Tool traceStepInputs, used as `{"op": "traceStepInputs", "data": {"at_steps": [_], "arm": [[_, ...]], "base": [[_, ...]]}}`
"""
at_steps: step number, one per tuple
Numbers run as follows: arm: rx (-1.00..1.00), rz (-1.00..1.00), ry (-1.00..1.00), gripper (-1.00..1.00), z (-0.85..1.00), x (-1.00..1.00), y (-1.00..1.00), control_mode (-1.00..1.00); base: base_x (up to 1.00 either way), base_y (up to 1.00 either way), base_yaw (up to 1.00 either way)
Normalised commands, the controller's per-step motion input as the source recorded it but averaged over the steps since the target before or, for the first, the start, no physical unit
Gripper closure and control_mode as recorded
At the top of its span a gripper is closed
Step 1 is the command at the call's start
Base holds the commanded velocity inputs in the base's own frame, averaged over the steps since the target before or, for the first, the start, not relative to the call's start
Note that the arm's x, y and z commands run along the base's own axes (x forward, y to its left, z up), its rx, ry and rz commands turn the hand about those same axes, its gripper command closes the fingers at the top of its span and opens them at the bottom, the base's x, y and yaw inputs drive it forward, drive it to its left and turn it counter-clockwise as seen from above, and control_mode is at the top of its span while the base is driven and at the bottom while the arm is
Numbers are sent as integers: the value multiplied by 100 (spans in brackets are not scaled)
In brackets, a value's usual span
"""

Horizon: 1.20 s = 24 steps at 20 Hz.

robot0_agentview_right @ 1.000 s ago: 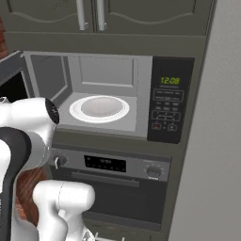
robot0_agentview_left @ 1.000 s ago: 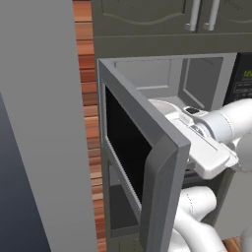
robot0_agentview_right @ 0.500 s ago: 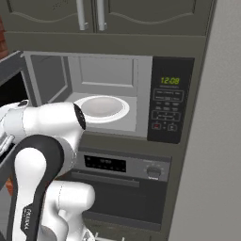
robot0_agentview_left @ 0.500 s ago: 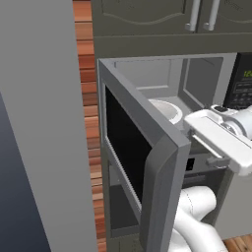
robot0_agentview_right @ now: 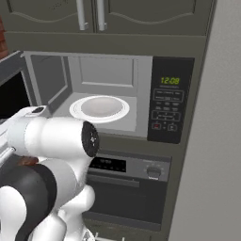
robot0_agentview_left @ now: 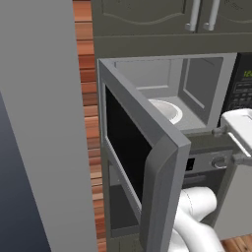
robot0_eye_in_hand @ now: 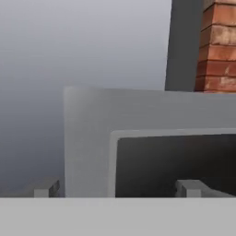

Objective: Pick the bell pepper from the counter and place it in the microwave. Then turn on the microwave.

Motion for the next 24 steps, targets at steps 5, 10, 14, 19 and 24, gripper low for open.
{"op": "traceStepInputs", "data": {"at_steps": [5,10,14,19,24], "arm": [[0,-47,6,-100,0,-26,-42,-100],[0,-51,11,-100,1,-5,-30,-100],[0,-44,16,-100,11,-9,-31,-100],[4,-42,22,-100,1,-5,-25,-100],[1,-33,10,-100,0,-1,-5,-100]], "base": [[0,0,0],[0,0,0],[0,0,0],[0,0,0],[0,0,0]]}}
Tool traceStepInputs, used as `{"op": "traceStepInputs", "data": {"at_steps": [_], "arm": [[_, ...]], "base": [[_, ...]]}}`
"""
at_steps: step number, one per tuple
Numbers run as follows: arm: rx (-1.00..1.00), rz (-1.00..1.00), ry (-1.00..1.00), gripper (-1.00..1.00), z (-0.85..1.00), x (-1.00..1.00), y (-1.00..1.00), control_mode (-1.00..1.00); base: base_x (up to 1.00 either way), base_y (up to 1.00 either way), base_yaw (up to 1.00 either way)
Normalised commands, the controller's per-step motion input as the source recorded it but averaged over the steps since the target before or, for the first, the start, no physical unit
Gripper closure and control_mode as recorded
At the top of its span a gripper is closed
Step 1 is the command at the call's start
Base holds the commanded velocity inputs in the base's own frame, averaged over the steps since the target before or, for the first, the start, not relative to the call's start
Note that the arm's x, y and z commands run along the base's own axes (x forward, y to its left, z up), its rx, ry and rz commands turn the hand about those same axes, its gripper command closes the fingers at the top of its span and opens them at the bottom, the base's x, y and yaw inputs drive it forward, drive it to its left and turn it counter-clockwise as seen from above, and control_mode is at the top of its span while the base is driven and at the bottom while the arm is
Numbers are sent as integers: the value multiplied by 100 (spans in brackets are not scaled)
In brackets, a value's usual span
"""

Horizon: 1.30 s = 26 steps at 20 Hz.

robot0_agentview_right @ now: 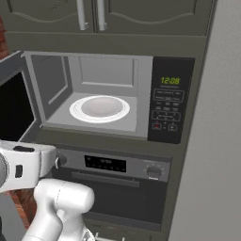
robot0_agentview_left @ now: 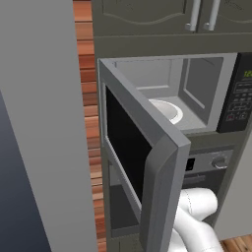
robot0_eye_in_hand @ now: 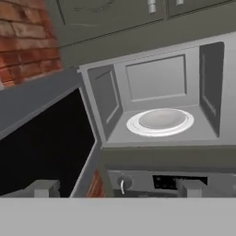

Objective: Pick the bell pepper from the counter and place it in the microwave. Then turn on the microwave.

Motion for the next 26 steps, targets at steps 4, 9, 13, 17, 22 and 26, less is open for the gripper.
{"op": "traceStepInputs", "data": {"at_steps": [4,9,13,17,22,26], "arm": [[0,-29,0,-100,0,0,-2,-100],[-3,-20,0,-100,0,0,-5,-100],[-6,-1,-3,-100,0,0,-6,-100],[-9,0,-1,-100,-1,0,-3,-100],[-4,0,0,-100,-1,0,0,100],[0,0,0,-100,0,0,0,100]], "base": [[0,0,0],[0,0,0],[0,0,0],[0,0,0],[0,0,0],[-11,-6,-3]]}}
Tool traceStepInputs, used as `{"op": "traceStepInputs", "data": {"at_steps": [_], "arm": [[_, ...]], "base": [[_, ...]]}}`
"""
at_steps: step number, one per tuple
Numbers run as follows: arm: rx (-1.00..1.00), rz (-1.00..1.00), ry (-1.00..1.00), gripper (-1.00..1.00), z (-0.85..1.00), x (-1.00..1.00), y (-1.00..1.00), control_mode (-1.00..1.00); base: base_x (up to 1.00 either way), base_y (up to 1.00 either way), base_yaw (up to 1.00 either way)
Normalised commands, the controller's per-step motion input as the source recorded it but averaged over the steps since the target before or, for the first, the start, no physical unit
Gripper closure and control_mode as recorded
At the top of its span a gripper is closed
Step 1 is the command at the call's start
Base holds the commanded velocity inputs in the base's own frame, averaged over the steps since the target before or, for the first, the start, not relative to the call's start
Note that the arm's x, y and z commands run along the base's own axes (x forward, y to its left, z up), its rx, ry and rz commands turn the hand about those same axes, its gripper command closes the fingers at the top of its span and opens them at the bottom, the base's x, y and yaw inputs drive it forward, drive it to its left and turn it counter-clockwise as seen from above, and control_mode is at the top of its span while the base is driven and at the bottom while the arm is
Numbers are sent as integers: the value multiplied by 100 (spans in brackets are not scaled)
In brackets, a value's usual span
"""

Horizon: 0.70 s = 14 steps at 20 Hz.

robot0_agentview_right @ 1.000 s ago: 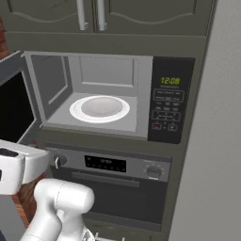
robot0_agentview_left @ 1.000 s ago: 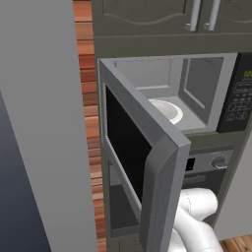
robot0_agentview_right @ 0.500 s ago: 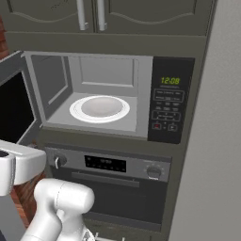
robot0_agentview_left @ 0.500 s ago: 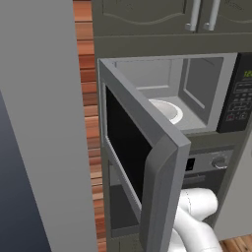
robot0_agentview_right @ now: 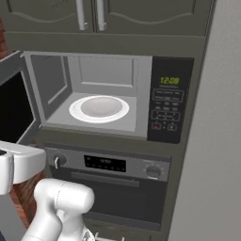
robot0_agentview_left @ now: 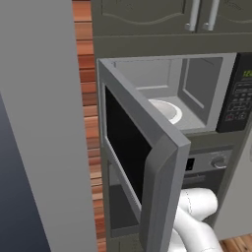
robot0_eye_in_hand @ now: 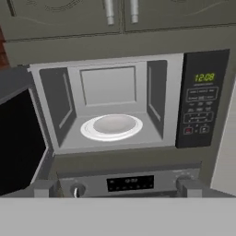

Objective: Pick the bell pepper from the counter and place it in the microwave. Then turn on the microwave.

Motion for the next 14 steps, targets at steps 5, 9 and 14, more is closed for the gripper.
{"op": "traceStepInputs", "data": {"at_steps": [5,9,14], "arm": [[0,0,0,-100,0,0,0,100],[0,0,0,-100,0,0,0,100],[0,0,0,-100,0,0,0,100]], "base": [[-51,-19,-7],[-83,-25,-9],[-84,-21,-12]]}}
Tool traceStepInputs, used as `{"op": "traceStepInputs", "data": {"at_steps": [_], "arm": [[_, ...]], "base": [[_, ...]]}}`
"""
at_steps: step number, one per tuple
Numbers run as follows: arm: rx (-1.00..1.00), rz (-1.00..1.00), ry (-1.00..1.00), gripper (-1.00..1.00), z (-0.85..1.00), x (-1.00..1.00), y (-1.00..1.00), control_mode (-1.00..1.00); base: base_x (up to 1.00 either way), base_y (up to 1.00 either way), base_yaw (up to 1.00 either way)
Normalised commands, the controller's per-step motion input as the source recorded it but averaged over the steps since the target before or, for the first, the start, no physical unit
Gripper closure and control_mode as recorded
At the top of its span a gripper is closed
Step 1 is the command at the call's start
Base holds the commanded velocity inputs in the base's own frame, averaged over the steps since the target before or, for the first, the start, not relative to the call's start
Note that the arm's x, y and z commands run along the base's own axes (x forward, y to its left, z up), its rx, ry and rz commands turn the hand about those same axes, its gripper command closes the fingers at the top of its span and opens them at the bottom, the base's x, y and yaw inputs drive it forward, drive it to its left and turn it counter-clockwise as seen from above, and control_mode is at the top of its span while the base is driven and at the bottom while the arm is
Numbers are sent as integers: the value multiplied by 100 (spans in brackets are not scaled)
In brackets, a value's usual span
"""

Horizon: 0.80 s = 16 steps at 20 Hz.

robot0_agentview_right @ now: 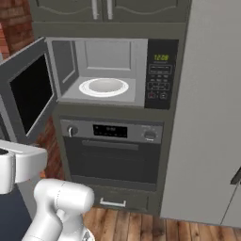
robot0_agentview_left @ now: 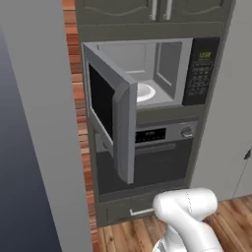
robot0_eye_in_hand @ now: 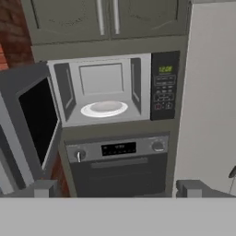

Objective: Pick the bell pepper from the counter and place it in the microwave. Then turn on the microwave.

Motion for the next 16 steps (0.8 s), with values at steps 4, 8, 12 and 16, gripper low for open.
{"op": "traceStepInputs", "data": {"at_steps": [4,8,12,16], "arm": [[0,0,0,-100,0,0,0,100],[0,0,0,-100,0,0,0,100],[0,0,0,-100,0,0,0,100],[0,0,0,-100,0,0,0,100]], "base": [[-57,-15,-23],[-17,-5,-39],[0,0,-41],[0,-1,-45]]}}
